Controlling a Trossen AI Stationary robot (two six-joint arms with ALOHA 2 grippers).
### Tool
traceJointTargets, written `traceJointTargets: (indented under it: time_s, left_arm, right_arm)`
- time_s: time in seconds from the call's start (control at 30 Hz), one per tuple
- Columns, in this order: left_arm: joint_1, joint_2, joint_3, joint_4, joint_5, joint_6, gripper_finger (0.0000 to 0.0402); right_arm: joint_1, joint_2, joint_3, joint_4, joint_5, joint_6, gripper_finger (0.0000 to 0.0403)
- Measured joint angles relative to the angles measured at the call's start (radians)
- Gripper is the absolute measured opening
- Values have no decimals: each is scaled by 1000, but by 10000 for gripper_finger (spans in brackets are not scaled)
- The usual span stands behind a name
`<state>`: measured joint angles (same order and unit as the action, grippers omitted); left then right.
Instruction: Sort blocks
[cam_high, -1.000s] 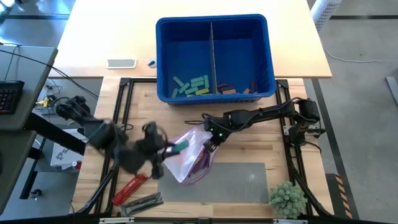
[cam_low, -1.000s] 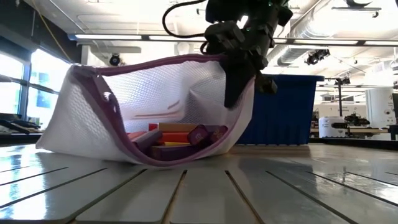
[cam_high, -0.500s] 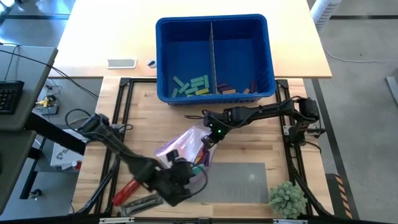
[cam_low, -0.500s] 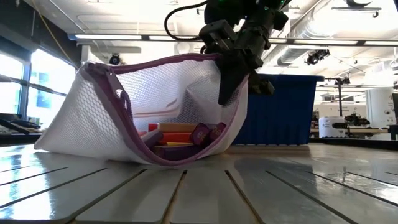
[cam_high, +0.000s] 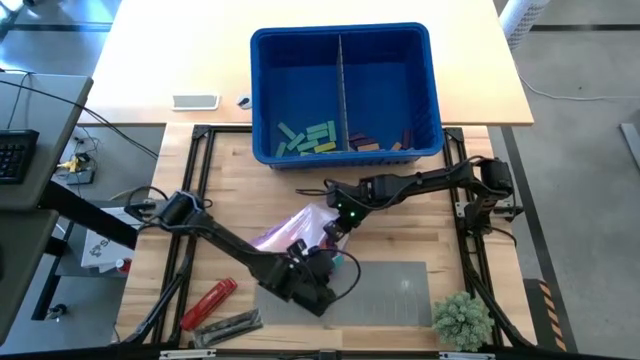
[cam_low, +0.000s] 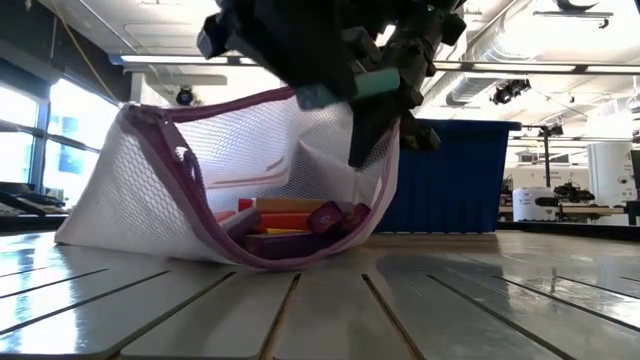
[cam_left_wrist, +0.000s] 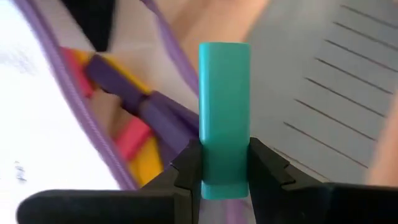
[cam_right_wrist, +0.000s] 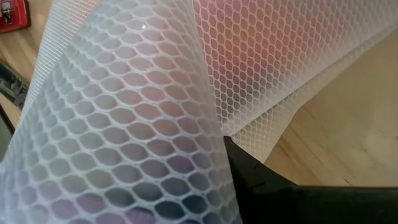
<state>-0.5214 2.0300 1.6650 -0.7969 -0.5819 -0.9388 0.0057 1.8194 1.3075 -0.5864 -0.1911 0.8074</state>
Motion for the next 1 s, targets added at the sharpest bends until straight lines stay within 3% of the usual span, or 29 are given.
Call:
traceJointTargets:
  time_s: [0.13,0.27,0.43,0.77,1.0]
  left_arm:
    - [5,29,0,-57,-79,-34,58]
    - [10,54,0,-214,-131,-151,58]
    - [14,68,-2,-383,-191,-255,87]
    - [25,62,-2,-415,-106,-180,151]
    - [15,27,-3,-492,-66,-183,167]
  right_arm:
    - [3,0,0,1,3,0,0]
    - [8,0,0,1,7,-8,0]
    - [23,0,0,3,7,-30,0]
    - [48,0,0,1,16,-30,0]
    - [56,0,0,1,17,-60,0]
